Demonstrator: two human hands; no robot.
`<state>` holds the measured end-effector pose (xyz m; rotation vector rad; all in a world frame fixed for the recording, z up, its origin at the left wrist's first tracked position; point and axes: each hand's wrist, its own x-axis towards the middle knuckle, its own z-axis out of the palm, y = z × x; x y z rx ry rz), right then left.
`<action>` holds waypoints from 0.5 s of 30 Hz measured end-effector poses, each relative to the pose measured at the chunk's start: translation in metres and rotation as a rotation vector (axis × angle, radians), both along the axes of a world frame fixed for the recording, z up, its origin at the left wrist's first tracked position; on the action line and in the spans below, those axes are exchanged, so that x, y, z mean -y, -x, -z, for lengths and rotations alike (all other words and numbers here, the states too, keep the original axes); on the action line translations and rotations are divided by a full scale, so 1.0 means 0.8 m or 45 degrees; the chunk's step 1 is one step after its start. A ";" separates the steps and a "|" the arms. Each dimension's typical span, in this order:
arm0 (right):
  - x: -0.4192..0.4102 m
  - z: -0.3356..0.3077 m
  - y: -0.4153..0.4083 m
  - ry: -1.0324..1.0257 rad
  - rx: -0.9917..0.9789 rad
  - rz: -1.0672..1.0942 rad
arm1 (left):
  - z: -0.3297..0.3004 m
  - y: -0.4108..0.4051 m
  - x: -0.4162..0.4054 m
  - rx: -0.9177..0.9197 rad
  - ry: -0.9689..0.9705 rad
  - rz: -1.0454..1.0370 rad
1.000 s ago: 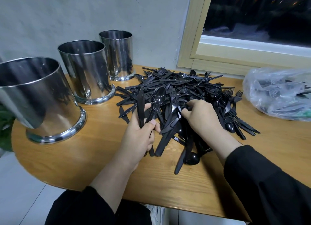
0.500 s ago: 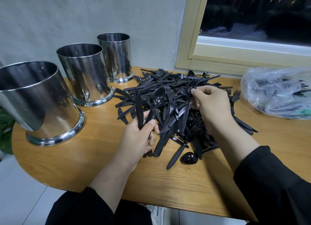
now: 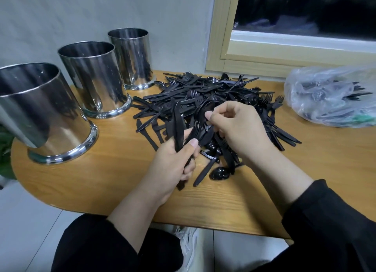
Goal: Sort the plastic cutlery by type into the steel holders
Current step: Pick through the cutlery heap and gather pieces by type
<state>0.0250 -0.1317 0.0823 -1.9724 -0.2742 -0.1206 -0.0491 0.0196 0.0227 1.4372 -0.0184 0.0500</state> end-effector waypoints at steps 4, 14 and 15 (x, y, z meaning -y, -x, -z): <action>0.040 0.014 0.015 0.472 0.273 -0.124 | 0.010 0.001 -0.002 -0.030 0.033 -0.046; 0.091 0.080 0.043 1.140 0.576 -0.592 | 0.010 0.004 0.003 0.008 -0.041 -0.040; 0.089 0.082 0.043 1.122 0.607 -0.576 | 0.011 0.004 0.002 0.003 -0.037 -0.044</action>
